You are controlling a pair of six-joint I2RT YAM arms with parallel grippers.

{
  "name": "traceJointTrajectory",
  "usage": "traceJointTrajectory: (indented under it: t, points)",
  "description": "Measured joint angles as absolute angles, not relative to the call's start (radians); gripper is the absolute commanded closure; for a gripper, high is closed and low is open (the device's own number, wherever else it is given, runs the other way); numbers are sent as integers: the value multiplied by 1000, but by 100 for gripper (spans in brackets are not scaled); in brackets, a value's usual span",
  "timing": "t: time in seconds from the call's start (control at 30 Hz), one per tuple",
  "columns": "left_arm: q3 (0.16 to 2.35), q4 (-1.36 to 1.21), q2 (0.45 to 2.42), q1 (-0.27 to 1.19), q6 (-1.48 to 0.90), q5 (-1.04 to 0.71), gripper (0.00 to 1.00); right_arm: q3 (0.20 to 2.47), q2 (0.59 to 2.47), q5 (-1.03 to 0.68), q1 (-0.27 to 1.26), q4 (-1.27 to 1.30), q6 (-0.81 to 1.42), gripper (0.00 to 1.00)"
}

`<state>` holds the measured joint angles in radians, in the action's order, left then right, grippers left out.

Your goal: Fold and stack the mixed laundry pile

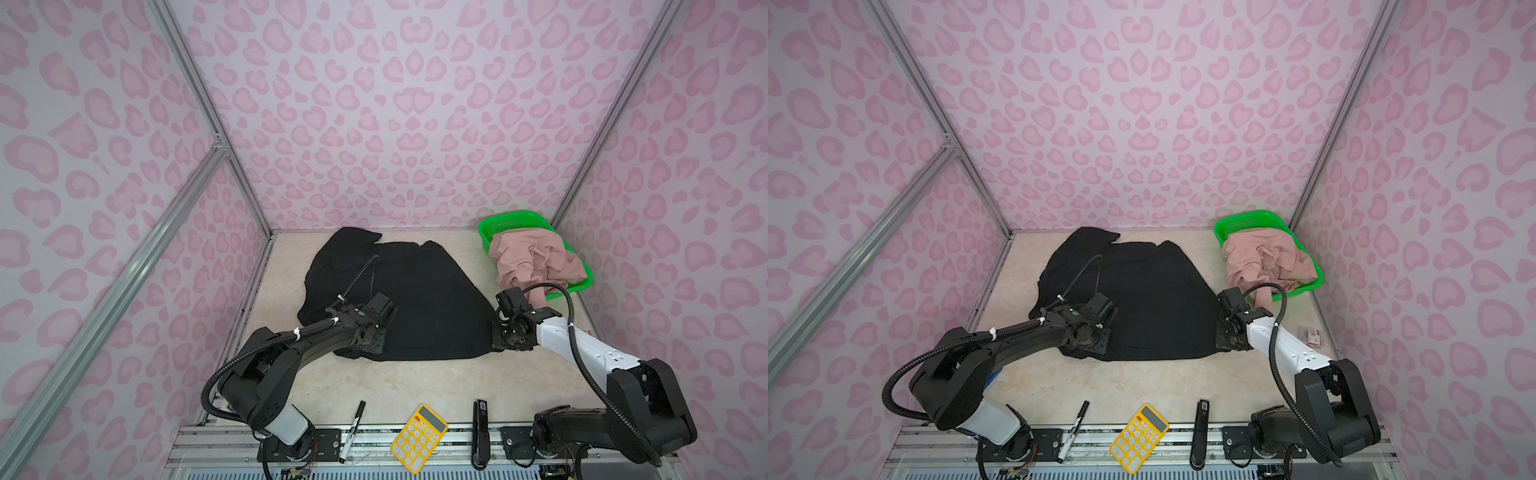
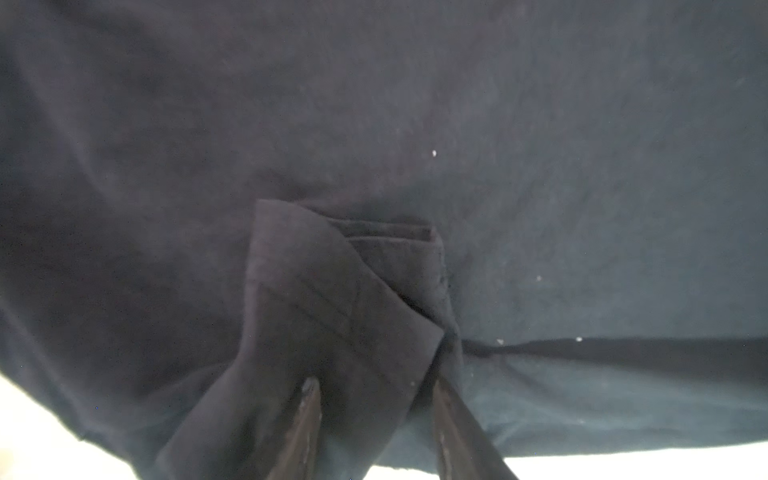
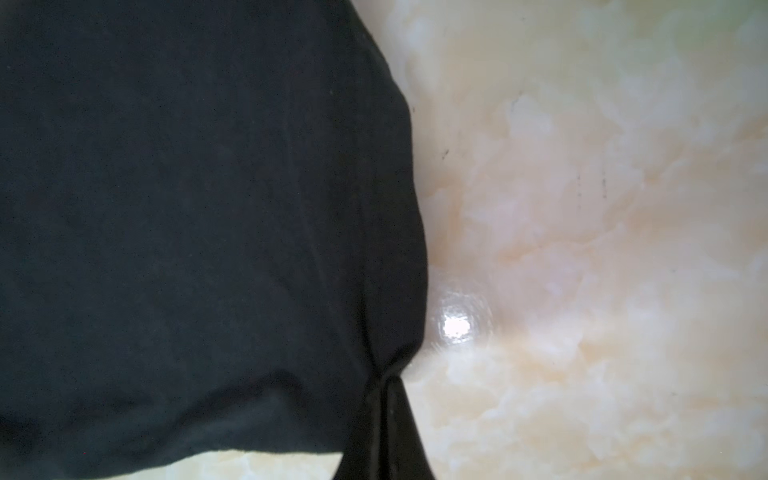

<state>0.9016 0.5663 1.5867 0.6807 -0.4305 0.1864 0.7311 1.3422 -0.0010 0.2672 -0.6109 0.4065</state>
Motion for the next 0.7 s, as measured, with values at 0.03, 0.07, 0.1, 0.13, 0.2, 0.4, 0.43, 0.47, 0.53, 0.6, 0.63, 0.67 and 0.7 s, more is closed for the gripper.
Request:
traceJointTrajectory:
  t: [0.03, 0.07, 0.1, 0.13, 0.2, 0.4, 0.43, 0.47, 0.53, 0.6, 0.63, 0.67, 0.7]
  points:
    - [901, 562, 1591, 681, -419, 179, 53, 731, 1341, -1, 266, -611, 406, 100]
    - [901, 557, 1595, 681, -417, 171, 53, 730, 1339, -1, 265, -610, 406, 100]
    - [901, 549, 1601, 680, -416, 163, 55, 729, 1338, -2, 264, -610, 406, 100]
    - [901, 545, 1607, 680, -416, 160, 59, 729, 1337, -2, 263, -610, 406, 100]
    - [904, 544, 1624, 680, -411, 161, 76, 727, 1333, -1, 260, -607, 405, 100]
    - [952, 583, 1629, 668, -406, 170, 97, 720, 1320, -5, 249, -602, 404, 100]
    - [959, 599, 1614, 665, -411, 173, 97, 720, 1317, -5, 246, -603, 404, 100]
    - [966, 615, 1595, 660, -414, 173, 97, 720, 1314, -4, 244, -603, 404, 100]
    - [992, 661, 1519, 635, -419, 176, 97, 721, 1311, -5, 241, -604, 404, 100]
    - [1021, 688, 1446, 603, -422, 176, 97, 730, 1308, -5, 240, -611, 404, 100]
    - [1035, 705, 1412, 586, -422, 173, 97, 734, 1304, -6, 240, -612, 403, 100]
    - [1044, 720, 1377, 567, -421, 170, 97, 738, 1301, -7, 240, -614, 403, 100]
    - [1059, 744, 1331, 539, -421, 159, 97, 744, 1296, -10, 240, -619, 403, 100]
